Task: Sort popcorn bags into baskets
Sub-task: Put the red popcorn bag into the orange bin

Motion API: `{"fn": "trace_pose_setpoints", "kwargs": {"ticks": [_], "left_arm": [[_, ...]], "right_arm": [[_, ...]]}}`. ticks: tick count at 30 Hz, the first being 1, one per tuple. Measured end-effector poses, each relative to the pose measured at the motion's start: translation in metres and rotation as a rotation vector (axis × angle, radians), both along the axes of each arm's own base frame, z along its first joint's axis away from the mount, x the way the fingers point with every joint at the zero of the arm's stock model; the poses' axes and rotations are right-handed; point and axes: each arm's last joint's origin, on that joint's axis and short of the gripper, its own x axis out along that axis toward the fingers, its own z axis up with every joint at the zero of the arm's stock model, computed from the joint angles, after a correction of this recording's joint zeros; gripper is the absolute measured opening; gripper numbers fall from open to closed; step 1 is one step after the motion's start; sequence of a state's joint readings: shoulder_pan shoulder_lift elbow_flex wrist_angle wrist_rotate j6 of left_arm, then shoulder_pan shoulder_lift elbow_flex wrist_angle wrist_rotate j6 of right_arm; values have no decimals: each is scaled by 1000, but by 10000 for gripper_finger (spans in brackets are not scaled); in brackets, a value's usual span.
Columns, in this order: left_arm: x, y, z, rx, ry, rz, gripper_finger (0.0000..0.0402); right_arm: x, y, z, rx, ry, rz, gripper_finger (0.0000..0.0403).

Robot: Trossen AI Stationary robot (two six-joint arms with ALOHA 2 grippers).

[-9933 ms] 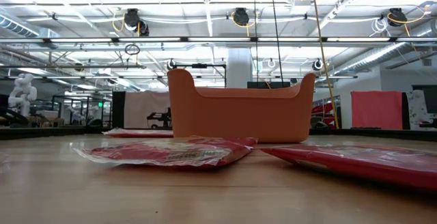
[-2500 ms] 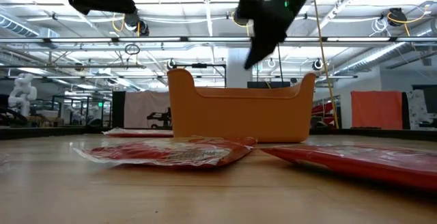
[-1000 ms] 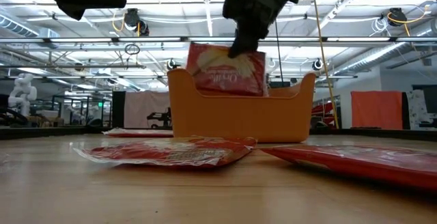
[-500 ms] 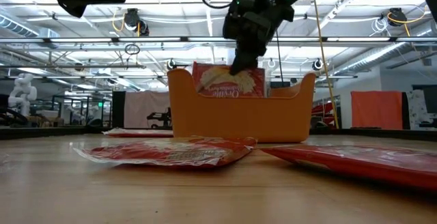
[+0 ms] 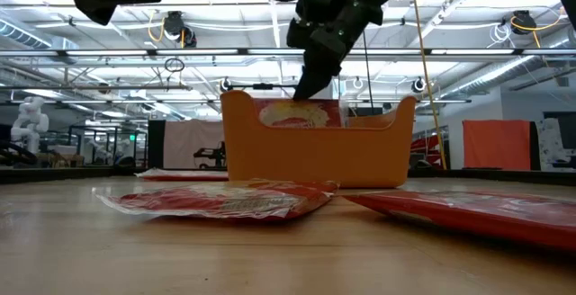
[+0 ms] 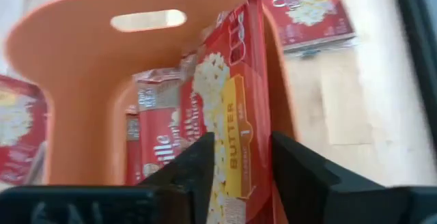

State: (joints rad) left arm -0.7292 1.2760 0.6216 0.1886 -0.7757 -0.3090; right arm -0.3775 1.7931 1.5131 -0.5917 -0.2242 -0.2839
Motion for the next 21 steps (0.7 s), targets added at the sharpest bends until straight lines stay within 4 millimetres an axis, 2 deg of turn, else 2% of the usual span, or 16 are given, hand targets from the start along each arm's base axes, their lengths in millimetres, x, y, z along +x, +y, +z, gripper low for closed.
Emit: {"fn": "trace_pose_setpoints", "kwargs": {"ticks": [5, 15, 18, 21], "left_arm": [[0, 0, 0, -4, 0, 2, 81], [0, 0, -1, -8, 8, -15, 81], [0, -1, -1, -8, 9, -17, 81], [-2, -3, -1, -6, 11, -30, 81]], "right_arm": [[1, 1, 0, -29, 8, -14, 148], [5, 14, 0, -11, 9, 34, 109], [9, 24, 2, 12, -9, 22, 104], [13, 43, 5, 53, -22, 7, 103]]}}
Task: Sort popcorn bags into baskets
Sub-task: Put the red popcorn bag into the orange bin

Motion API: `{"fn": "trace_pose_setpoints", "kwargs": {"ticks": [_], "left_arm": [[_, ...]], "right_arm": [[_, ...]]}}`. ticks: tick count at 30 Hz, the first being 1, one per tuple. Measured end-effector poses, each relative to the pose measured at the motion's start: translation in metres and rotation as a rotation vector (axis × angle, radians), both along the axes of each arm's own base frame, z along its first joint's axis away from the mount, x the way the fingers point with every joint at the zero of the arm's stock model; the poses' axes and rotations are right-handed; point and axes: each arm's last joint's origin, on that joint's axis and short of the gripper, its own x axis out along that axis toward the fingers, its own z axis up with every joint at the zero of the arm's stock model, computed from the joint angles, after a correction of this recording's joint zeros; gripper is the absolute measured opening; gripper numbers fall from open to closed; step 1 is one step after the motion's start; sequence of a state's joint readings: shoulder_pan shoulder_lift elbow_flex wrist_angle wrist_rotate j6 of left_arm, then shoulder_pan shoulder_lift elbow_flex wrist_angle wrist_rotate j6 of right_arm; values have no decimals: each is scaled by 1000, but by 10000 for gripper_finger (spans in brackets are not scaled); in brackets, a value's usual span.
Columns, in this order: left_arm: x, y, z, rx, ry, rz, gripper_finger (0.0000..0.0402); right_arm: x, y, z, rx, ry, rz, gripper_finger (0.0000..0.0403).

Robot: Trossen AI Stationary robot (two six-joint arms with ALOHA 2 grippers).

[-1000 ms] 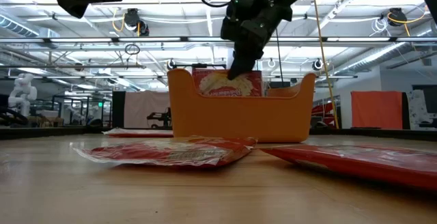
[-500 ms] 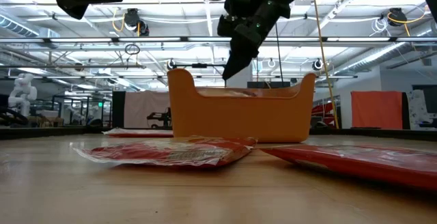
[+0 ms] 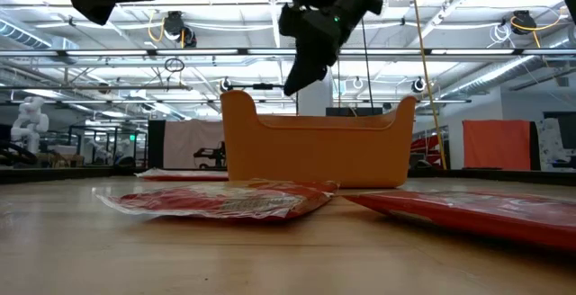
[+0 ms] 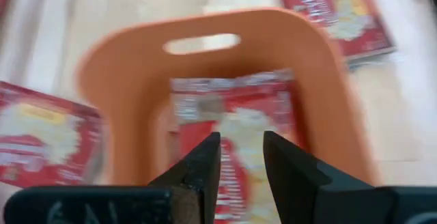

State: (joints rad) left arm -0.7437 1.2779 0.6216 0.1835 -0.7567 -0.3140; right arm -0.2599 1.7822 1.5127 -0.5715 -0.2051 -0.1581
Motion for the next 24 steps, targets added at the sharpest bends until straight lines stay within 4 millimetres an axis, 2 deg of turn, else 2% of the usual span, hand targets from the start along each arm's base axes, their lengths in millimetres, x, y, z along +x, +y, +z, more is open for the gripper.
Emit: {"fn": "trace_pose_setpoints", "kwargs": {"ticks": [6, 13, 18, 21, 24], "left_arm": [[-3, -6, -3, 22, 9, -30, 81], [-5, -9, -3, -3, 8, -31, 81], [-5, -12, -7, -3, 18, -34, 81], [-5, -12, -12, 25, 46, -34, 81], [-6, -12, -14, -6, 60, -29, 81]], "right_arm": [[11, 59, 4, -107, -3, -74, 102], [13, 146, 19, -204, -159, -87, 102], [1, 216, 20, -167, -258, -15, 102], [-12, 253, 10, -157, -317, -9, 102], [-28, 280, -4, -179, -376, -48, 102]]}}
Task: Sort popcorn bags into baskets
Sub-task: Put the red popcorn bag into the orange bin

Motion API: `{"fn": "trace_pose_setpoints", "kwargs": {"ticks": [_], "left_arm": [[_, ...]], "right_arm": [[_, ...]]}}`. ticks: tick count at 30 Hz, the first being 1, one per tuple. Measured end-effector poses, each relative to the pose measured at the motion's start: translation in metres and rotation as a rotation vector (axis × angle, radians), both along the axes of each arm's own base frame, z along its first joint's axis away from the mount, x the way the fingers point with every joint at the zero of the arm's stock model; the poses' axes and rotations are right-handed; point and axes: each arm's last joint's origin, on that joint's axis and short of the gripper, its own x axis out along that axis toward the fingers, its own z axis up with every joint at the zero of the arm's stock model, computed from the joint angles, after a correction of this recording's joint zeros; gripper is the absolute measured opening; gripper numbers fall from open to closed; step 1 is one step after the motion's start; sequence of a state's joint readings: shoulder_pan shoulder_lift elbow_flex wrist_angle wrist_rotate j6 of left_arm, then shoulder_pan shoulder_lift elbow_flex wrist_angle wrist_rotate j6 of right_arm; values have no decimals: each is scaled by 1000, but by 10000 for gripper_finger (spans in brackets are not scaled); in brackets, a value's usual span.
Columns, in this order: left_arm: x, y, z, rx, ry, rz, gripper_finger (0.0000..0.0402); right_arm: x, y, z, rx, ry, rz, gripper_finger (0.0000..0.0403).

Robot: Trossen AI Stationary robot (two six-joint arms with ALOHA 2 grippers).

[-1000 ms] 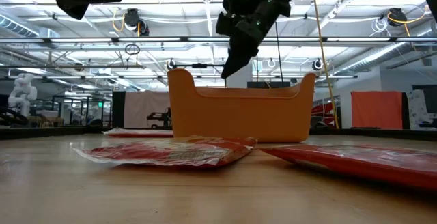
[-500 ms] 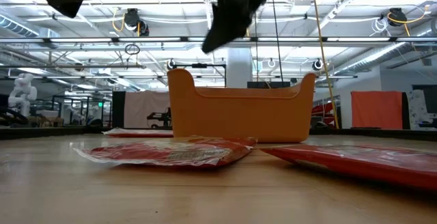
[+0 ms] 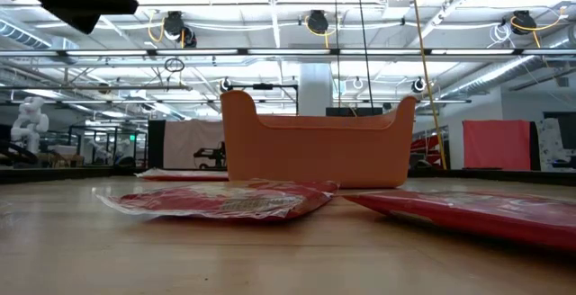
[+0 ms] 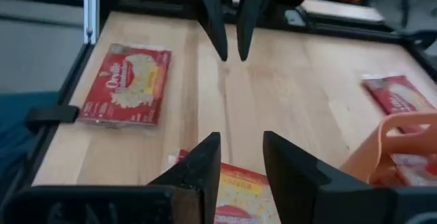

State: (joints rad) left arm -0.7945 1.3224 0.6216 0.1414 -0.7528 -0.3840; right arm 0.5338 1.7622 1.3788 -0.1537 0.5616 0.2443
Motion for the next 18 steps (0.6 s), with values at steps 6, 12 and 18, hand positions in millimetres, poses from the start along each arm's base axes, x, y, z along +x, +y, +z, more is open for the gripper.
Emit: {"fn": "trace_pose_setpoints", "kwargs": {"ticks": [6, 12, 18], "left_arm": [[-7, -13, -7, -34, 20, -49, 81], [-4, -31, -34, 25, 50, -90, 82], [5, -45, -63, 68, 87, -131, 86]], "right_arm": [[-31, 34, -32, 110, -103, -7, 102], [-59, 36, -72, 265, -186, -63, 102], [-75, 28, -97, 332, -192, -139, 102]]}}
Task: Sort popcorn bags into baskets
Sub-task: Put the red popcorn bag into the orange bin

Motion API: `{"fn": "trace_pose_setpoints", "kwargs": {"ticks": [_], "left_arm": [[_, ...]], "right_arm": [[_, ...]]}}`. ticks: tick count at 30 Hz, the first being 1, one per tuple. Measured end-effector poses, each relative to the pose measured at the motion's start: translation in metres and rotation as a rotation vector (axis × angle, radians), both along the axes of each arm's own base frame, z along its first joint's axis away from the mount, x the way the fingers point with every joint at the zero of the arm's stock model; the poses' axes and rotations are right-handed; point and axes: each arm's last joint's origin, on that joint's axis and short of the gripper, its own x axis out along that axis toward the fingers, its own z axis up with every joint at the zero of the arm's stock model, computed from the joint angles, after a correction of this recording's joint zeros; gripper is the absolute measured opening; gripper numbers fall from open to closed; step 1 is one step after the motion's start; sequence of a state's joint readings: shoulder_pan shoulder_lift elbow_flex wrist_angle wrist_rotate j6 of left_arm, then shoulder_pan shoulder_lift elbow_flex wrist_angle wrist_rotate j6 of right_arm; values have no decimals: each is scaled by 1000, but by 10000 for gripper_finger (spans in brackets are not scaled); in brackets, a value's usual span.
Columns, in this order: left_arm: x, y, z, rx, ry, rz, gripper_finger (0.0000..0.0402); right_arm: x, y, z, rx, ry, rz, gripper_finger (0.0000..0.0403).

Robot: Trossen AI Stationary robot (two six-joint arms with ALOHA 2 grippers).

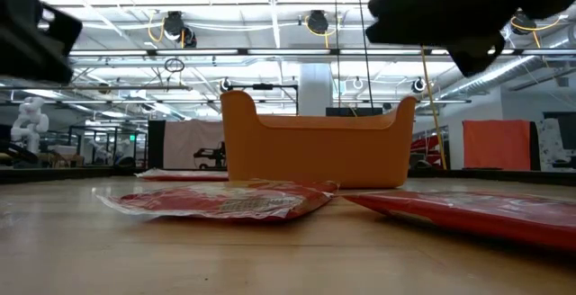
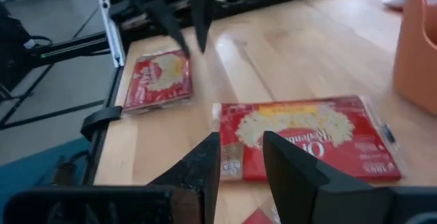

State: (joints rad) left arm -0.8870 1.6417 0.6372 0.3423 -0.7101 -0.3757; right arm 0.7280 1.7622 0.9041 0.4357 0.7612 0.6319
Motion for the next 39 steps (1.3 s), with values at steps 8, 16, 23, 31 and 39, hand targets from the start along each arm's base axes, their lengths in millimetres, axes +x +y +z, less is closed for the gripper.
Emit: {"fn": "trace_pose_setpoints", "kwargs": {"ticks": [8, 16, 23, 31, 39], "left_arm": [[27, -10, -18, 10, 40, 9, 190], [53, 0, -29, 68, 115, 111, 244], [53, 1, -32, 11, 180, 106, 224], [50, 5, -36, -21, 228, 167, 192], [52, 10, -38, -68, 269, 196, 154]], "right_arm": [[3, 3, -6, 11, -12, 2, 102], [7, 7, -22, -5, -7, 8, 102], [9, 8, -29, -12, -9, 12, 102], [11, 10, -25, -14, -42, 23, 102], [11, 9, -25, -25, -41, 24, 102]]}}
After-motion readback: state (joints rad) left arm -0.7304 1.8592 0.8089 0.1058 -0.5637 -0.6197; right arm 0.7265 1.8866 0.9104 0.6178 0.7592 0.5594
